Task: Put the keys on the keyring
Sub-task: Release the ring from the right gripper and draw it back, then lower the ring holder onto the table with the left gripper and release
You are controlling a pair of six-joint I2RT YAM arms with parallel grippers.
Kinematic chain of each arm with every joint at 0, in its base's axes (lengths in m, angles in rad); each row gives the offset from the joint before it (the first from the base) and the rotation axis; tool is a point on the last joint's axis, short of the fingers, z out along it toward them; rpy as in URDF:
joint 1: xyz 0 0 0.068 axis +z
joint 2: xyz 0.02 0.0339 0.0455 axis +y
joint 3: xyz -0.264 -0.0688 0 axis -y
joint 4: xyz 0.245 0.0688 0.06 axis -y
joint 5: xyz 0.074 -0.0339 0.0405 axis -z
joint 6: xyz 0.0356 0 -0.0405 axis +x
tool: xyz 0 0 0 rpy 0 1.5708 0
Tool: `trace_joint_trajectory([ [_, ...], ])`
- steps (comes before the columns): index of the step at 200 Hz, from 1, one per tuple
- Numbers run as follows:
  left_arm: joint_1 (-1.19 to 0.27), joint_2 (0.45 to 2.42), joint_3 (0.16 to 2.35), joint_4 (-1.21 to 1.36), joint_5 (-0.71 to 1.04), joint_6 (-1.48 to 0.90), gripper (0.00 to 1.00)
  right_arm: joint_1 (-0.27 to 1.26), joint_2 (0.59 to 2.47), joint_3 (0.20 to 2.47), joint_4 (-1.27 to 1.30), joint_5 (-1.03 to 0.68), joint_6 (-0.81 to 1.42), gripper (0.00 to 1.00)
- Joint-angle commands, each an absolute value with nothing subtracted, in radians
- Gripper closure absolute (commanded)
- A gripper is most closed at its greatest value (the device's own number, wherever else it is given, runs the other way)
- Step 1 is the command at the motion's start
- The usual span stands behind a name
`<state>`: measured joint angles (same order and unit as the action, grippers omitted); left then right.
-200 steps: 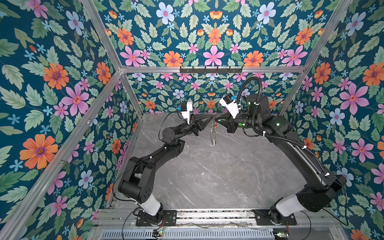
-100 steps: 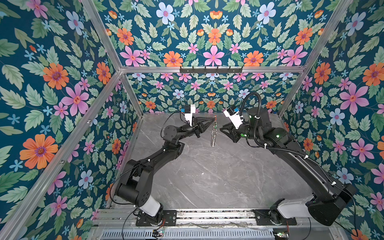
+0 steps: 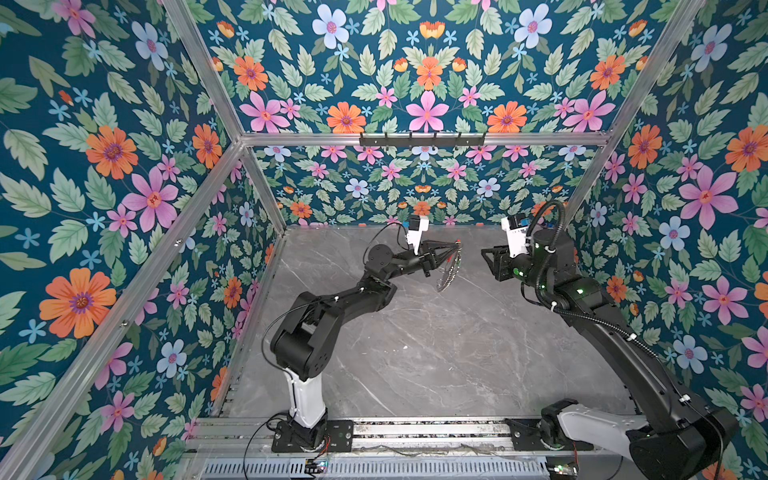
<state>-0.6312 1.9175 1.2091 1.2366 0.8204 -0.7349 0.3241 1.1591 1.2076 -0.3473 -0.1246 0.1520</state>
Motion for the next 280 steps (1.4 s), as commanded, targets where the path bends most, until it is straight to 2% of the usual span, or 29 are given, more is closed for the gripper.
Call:
trace_joint_trajectory([
  [1, -0.673, 2.024, 1.301, 1.301, 0.765, -0.757, 1.00, 0.286, 1.149, 1.190, -0.300, -0.105, 0.246, 0.60],
  [29, -0.687, 2.179, 1.359, 1.442, 0.718, -0.829, 1.00, 0.282, 1.158, 1.188, -0.318, -0.121, 0.236, 0.60],
  [87, -0.668, 2.295, 1.191, 1.531, 0.683, -0.746, 1.00, 0.282, 1.167, 1.164, -0.309, -0.151, 0.238, 0.60],
  [154, -0.578, 2.233, 0.917, 1.546, 0.631, -0.668, 1.00, 0.282, 1.182, 1.159, -0.299, -0.198, 0.269, 0.59],
  [210, -0.528, 2.233, 0.841, 1.540, 0.594, -0.665, 1.00, 0.282, 1.194, 1.152, -0.289, -0.227, 0.299, 0.59],
  [232, -0.518, 2.233, 0.830, 1.540, 0.588, -0.669, 0.94, 0.282, 1.196, 1.159, -0.300, -0.221, 0.296, 0.59],
  [248, -0.510, 2.219, 0.819, 1.534, 0.573, -0.668, 0.86, 0.281, 1.194, 1.161, -0.307, -0.215, 0.293, 0.59],
  [280, -0.494, 2.151, 0.762, 1.494, 0.487, -0.653, 0.53, 0.282, 1.185, 1.157, -0.320, -0.209, 0.288, 0.58],
])
